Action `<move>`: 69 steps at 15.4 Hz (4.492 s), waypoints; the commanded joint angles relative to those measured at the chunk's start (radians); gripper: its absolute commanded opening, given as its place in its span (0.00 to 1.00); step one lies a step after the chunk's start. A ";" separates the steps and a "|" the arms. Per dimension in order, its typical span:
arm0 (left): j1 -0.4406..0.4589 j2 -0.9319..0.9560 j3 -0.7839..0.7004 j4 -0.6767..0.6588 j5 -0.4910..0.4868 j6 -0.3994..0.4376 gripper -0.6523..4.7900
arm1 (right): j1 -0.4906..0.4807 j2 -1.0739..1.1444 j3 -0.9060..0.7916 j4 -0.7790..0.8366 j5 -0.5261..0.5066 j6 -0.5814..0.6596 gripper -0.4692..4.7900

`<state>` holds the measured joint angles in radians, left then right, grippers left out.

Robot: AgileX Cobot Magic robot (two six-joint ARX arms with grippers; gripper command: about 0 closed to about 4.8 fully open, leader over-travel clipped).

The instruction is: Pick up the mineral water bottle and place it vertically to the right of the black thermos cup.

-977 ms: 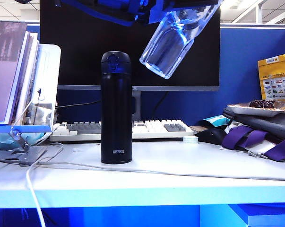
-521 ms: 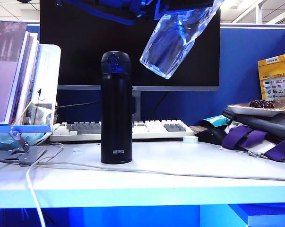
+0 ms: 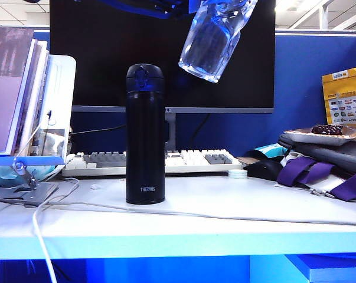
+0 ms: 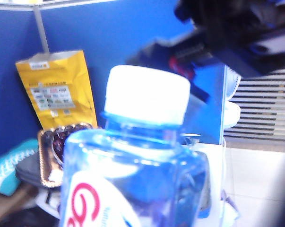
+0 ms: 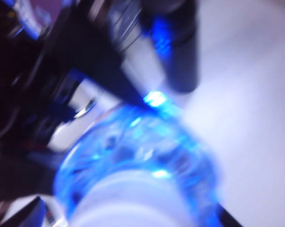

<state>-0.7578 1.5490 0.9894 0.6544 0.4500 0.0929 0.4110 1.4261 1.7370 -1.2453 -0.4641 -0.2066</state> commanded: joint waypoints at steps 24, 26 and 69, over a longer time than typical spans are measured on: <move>-0.092 0.047 0.061 0.327 -0.424 -0.361 0.12 | 0.000 0.024 0.001 0.526 0.039 0.126 0.51; -0.092 0.047 0.061 0.322 -0.423 -0.359 0.12 | 0.000 0.024 0.001 0.520 0.041 0.124 0.40; -0.111 -0.992 0.060 -1.094 -1.210 0.266 1.00 | -0.003 -0.505 0.002 0.608 0.181 0.116 0.29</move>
<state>-0.8684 0.5579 1.0470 -0.4488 -0.7689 0.3626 0.4076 0.9279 1.7290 -0.6830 -0.2867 -0.0834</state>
